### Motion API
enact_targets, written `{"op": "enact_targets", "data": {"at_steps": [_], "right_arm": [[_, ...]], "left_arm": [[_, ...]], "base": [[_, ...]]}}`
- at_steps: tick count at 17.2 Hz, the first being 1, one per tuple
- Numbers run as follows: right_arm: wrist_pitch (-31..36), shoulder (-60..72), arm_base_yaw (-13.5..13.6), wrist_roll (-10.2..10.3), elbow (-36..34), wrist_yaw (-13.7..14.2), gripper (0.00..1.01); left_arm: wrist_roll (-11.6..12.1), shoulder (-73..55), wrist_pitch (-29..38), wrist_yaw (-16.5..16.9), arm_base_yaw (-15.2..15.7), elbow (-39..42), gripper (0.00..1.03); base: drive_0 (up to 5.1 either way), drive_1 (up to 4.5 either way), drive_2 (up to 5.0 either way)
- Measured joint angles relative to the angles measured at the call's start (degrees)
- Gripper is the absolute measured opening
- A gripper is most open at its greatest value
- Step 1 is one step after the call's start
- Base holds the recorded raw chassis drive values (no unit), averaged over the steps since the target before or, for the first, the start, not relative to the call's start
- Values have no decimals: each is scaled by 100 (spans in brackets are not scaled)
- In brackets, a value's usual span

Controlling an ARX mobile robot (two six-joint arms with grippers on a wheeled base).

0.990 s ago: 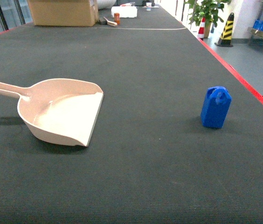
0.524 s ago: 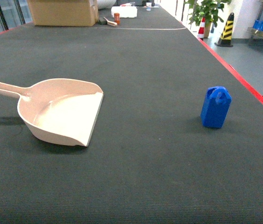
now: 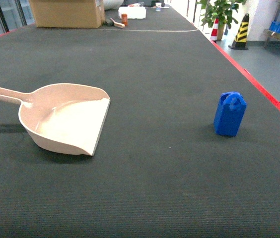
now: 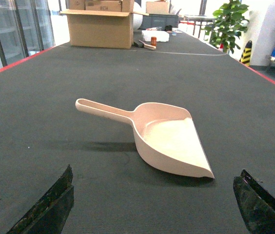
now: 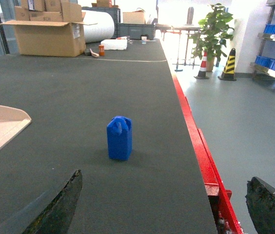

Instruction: Place part in tray to right shelf

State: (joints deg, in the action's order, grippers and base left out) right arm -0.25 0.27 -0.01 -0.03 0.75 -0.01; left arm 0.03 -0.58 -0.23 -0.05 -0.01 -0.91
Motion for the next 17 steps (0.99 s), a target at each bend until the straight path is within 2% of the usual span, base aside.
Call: {"op": "enact_targets", "data": {"at_steps": [8, 12, 13, 15, 16, 17], "right_arm": [[2, 0, 0, 0, 0, -2, 98], [0, 0, 0, 0, 0, 0, 98], [-2, 0, 0, 0, 0, 0, 98], [4, 0, 0, 0, 0, -2, 98], [0, 0, 0, 0, 0, -2, 98], [0, 0, 0, 0, 0, -2, 98]], "left_arm": [[0, 0, -2, -2, 0, 0, 98], [-50, -313, -146, -457, -232, -48, 98], [-166, -632, 76, -511, -291, -59, 98], [-503, -1550, 678, -199, -293, -201, 98], [-776, -2144, 1137, -9, -170, -321, 98], [-1318, -3228, 1928, 487, 107, -621, 98]], "base": [[0, 0, 0], [0, 0, 0], [0, 0, 0], [0, 0, 0], [0, 0, 0], [0, 0, 0]]}}
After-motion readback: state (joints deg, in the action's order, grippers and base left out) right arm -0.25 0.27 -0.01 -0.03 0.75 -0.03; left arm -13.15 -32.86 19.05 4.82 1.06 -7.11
